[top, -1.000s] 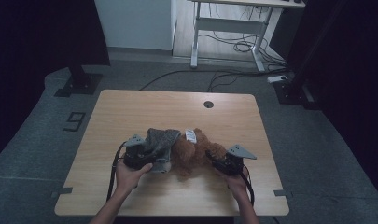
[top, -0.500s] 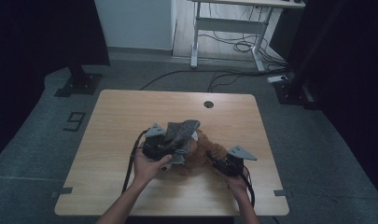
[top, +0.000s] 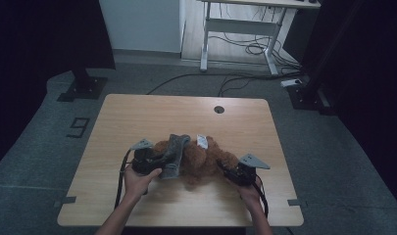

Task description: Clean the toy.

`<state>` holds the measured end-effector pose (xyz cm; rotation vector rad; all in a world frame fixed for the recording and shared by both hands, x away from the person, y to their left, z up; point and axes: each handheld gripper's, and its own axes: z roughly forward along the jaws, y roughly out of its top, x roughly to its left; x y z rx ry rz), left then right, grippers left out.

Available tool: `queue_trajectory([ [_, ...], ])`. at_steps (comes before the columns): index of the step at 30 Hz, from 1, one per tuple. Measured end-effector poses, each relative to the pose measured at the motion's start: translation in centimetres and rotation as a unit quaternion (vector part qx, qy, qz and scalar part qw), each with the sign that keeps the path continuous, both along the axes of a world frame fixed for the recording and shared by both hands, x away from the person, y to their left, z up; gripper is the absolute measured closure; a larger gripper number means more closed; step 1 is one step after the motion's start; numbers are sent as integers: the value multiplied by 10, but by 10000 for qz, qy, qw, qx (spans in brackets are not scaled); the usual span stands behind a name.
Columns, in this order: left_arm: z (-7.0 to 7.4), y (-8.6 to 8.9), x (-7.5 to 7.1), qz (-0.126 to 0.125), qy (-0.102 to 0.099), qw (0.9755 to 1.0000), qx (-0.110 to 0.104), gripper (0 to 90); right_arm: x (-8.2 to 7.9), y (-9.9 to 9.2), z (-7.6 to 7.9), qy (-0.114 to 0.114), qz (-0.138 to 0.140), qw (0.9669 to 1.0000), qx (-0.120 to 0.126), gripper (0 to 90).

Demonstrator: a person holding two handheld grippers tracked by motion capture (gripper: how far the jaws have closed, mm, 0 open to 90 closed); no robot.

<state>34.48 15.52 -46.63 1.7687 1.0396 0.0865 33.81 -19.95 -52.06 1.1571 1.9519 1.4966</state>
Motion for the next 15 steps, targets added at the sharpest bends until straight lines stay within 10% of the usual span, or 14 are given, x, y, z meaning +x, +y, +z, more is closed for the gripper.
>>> queue_trajectory([
  [15, -1, 50, -8, 519, -66, 9984, 235, 747, 0, -2, -2, -29, 5, 10000, -41, 554],
])
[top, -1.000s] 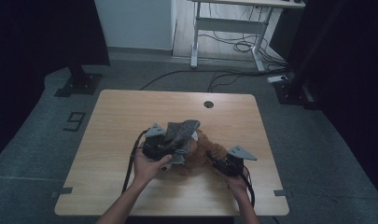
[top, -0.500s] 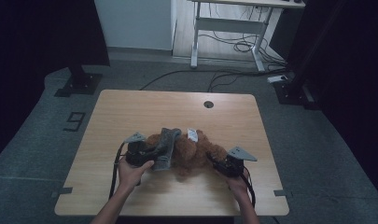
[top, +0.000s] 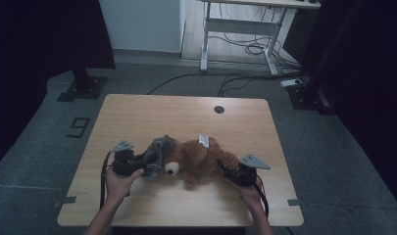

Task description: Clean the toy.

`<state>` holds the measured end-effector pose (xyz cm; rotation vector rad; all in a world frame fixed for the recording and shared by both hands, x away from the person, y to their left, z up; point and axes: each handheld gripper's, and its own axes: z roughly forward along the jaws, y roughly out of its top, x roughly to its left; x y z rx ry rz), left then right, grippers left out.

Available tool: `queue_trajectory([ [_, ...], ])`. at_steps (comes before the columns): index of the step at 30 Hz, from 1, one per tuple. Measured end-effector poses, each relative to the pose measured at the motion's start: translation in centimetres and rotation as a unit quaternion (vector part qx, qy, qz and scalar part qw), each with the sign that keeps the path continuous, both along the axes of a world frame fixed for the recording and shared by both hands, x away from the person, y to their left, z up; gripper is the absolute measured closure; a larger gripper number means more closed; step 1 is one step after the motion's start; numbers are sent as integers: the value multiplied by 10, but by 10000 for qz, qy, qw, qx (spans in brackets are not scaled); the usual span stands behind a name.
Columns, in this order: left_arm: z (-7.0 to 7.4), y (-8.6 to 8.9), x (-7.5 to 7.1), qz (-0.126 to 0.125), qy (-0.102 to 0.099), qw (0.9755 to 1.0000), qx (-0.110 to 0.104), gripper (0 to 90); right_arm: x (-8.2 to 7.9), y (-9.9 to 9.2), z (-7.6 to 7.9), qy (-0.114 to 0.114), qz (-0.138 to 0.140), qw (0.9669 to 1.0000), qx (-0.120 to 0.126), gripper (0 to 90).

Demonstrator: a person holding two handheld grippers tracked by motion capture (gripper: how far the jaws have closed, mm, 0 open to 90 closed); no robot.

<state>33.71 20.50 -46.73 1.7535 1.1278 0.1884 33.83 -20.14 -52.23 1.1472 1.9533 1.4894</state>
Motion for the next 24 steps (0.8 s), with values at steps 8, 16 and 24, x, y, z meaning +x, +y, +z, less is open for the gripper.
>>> queue_trajectory([
  [8, 7, 16, -3, 240, -77, 9995, -214, 748, 0, -1, -1, -70, 45, 10000, -16, 554],
  [16, 49, -28, 19, 29, -484, 9986, 202, 740, 0, -1, -2, -125, 68, 9999, -17, 554],
  [24, 30, -66, 52, -121, -89, 9977, 667, 735, 0, -1, -2, -150, 88, 9998, -14, 554],
])
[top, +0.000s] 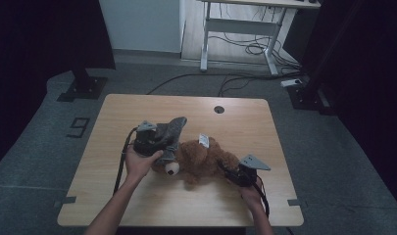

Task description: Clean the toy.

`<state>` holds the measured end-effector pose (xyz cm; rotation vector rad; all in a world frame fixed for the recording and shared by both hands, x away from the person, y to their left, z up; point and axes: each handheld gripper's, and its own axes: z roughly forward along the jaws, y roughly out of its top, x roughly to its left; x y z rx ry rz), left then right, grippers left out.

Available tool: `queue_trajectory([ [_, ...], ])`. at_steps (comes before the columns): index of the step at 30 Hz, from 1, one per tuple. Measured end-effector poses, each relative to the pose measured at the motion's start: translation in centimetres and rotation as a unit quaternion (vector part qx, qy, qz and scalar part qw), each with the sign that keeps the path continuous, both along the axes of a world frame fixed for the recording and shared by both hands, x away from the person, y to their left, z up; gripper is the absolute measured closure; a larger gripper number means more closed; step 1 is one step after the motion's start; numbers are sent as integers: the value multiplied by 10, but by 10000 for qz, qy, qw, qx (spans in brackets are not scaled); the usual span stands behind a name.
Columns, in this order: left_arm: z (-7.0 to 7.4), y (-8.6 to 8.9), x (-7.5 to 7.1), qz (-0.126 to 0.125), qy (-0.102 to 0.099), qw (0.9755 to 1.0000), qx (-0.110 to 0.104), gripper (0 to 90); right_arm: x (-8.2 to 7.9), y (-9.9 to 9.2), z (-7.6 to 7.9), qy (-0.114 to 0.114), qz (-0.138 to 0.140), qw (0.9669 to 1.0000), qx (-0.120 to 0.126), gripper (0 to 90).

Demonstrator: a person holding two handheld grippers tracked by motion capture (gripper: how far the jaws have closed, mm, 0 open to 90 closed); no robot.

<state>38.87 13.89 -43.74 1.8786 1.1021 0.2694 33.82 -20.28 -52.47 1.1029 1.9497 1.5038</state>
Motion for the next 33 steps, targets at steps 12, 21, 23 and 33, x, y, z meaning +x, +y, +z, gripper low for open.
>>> queue_trajectory([
  [12, -16, 48, -14, 351, -24, 9991, -232, 742, 0, 0, 1, 6, -14, 10000, -59, 550],
  [21, -6, 62, -20, 420, -24, 9990, -168, 746, 1, -1, 1, 42, -42, 10000, 5, 550],
  [23, 3, 52, -23, 266, -144, 9993, -216, 747, 1, -1, 0, 45, -43, 10000, 13, 550],
  [33, 58, -41, -25, -650, -596, 9960, -167, 744, 0, 0, 0, 0, -61, 10000, -24, 547],
])
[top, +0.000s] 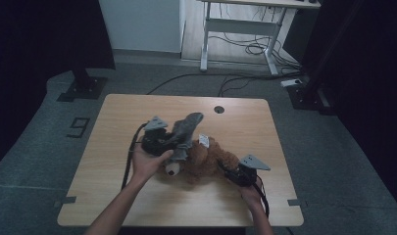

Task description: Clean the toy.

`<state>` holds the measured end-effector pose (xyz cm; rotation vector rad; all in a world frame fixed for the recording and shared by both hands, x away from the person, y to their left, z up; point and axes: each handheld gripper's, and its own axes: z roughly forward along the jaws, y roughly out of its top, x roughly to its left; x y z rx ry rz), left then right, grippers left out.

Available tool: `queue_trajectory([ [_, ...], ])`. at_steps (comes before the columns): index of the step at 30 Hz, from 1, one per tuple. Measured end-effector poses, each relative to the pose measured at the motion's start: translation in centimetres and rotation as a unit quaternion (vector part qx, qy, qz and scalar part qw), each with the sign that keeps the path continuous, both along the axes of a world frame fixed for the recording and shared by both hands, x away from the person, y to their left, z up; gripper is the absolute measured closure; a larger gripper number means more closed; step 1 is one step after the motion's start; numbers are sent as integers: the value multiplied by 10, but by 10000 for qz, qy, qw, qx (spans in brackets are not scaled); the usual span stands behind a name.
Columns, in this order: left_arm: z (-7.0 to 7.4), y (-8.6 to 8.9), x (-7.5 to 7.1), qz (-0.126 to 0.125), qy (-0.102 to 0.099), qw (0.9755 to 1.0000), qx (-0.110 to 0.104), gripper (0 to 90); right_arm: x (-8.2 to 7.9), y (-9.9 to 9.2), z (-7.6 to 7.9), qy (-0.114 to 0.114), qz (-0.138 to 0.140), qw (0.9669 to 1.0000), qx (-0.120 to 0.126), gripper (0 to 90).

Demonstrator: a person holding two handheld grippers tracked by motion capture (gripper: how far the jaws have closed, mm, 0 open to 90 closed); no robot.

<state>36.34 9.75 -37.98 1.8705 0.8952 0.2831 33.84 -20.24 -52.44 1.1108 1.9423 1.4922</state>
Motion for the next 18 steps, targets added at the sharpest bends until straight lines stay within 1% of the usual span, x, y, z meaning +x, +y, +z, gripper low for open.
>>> queue_trajectory([
  [1, 0, 0, 0, 0, 0, 10000, 0, 743, 0, 0, 0, -4, -1, 10000, 3, 547],
  [2, 5, -22, 4, -108, -21, 9998, 161, 741, 0, 0, 0, -3, 3, 10000, -4, 547],
  [3, 5, -22, 4, -108, -21, 9998, 161, 741, 0, 0, 0, -3, 3, 10000, -4, 547],
  [4, 6, -35, 7, -168, 7, 9996, 219, 741, 0, 0, 0, -7, 1, 10000, -3, 547],
  [6, 2, -58, 13, -315, 153, 9989, 313, 740, 0, 1, -1, -33, 1, 10000, 7, 547],
  [7, -1, -66, 14, -368, 210, 9985, 354, 740, 0, 1, -1, -26, 3, 10000, 9, 547],
  [8, -4, -72, 15, -404, 242, 9981, 393, 740, -1, 1, -1, -25, 6, 10000, 9, 547],
  [9, -4, -72, 15, -404, 242, 9981, 393, 739, 0, 1, -1, -37, 7, 10000, 5, 547],
  [11, -12, -83, 15, -458, 304, 9972, 498, 738, -1, 1, -1, -26, -3, 10000, 20, 547],
  [12, -20, -92, 13, -542, 335, 9956, 682, 738, 0, 1, -1, -18, -11, 10000, 26, 547],
  [13, -20, -92, 13, -542, 335, 9956, 682, 738, 0, 1, -1, -18, -11, 10000, 26, 547],
  [14, -28, -104, 9, -672, 276, 9931, 923, 737, 0, 2, -2, -11, -21, 10000, 34, 547],
  [15, -28, -104, 9, -672, 276, 9931, 923, 738, 0, 2, -2, -11, -21, 10000, 34, 547],
  [16, -33, -113, 5, -777, 224, 9913, 1034, 738, 0, 2, -2, 2, -29, 10000, 40, 547],
  [17, -33, -113, 5, -777, 224, 9913, 1034, 737, 0, 2, -2, 2, -29, 10000, 40, 547],
  [18, -37, -119, 3, -825, 219, 9900, 1124, 737, 0, 2, -2, -12, -28, 10000, 31, 548],
])
